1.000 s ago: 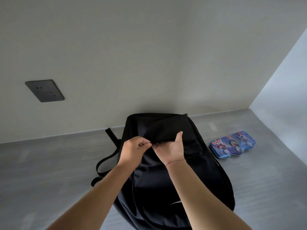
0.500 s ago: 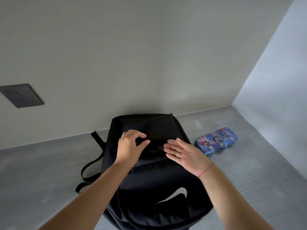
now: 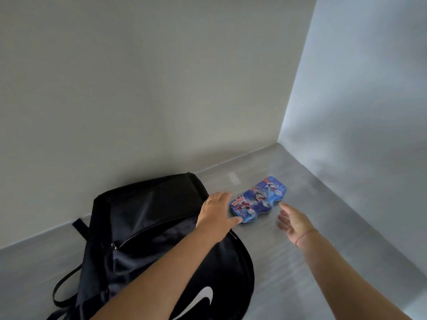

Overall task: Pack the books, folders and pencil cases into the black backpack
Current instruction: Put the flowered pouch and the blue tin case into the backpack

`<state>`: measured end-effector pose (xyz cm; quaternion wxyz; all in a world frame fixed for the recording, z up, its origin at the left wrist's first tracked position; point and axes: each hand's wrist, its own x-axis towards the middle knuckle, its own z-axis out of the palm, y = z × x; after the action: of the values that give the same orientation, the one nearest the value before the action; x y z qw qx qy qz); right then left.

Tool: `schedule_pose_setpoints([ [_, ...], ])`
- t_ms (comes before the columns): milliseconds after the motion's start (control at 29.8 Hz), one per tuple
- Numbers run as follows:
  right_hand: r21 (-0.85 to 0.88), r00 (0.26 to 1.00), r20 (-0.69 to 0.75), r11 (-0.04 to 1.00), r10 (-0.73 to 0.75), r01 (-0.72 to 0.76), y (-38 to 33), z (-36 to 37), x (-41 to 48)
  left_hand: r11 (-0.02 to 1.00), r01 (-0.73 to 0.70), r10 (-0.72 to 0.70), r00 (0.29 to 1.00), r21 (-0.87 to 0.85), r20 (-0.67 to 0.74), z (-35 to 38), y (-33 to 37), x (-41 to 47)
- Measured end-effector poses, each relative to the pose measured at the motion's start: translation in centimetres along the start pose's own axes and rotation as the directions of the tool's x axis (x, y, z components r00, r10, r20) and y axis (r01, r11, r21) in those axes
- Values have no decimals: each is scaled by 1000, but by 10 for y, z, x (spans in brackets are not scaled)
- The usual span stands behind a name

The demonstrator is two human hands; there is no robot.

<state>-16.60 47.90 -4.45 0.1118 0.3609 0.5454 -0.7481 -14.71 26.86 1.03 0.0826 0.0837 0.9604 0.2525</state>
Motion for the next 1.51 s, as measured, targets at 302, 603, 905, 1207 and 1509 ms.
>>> schedule_pose_setpoints([
  [302,172,987,128,978,98,-119,8,6,34,969,37,-102,960,244,262,72,11,83],
  [603,258,989,139,962,52,-87,23,3,51,969,121,-169,960,215,222,106,9,106],
  [905,259,990,132,966,-53,17,22,9,40,994,56,-75,972,91,222,97,11,92],
  [1207,310,951,266,948,-155,68,7,23,-25,995,-56,56,998,-83,-5,23,18,22],
  [1509,24,857,514,999,20,-38,35,52,-116,996,55,-25,917,64,-397,-60,-90,-81],
])
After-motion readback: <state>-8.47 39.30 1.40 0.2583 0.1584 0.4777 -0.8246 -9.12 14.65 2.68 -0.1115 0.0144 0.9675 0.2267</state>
